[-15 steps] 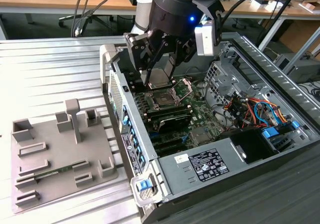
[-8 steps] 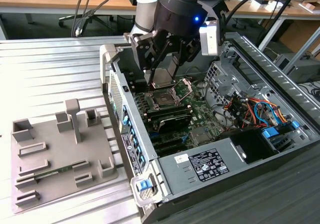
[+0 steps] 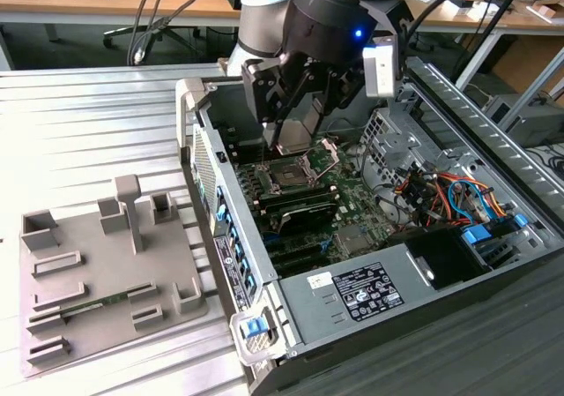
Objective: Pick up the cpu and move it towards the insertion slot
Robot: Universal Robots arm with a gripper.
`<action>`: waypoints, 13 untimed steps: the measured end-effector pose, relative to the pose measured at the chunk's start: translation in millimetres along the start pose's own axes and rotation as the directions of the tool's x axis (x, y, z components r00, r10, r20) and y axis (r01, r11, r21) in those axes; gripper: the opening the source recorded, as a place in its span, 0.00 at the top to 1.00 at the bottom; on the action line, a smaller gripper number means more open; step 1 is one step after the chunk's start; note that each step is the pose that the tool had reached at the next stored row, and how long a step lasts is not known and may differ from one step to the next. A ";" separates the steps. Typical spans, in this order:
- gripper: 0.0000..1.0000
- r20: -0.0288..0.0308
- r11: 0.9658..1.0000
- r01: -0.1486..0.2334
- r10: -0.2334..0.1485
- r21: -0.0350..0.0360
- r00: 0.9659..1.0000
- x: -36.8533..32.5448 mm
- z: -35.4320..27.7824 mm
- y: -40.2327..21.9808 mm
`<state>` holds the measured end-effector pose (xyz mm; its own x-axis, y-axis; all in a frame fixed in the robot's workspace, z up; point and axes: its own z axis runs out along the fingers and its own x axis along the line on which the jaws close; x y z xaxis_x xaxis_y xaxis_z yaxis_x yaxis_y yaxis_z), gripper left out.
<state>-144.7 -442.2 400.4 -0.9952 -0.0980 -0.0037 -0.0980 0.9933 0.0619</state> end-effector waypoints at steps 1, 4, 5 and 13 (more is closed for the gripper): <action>0.45 0.000 1.000 0.000 0.000 0.000 1.000 -1.3 0.0 -0.1; 0.45 0.000 1.000 0.000 0.000 0.000 1.000 -4.5 0.0 -0.4; 0.45 0.000 1.000 0.000 0.000 0.000 1.000 -6.5 0.0 -0.6; 0.45 0.000 1.000 0.000 0.000 0.000 1.000 -14.3 0.0 -1.4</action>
<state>-130.3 -442.2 400.3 -0.9952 -0.0980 -0.0038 -0.0980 0.9933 0.0619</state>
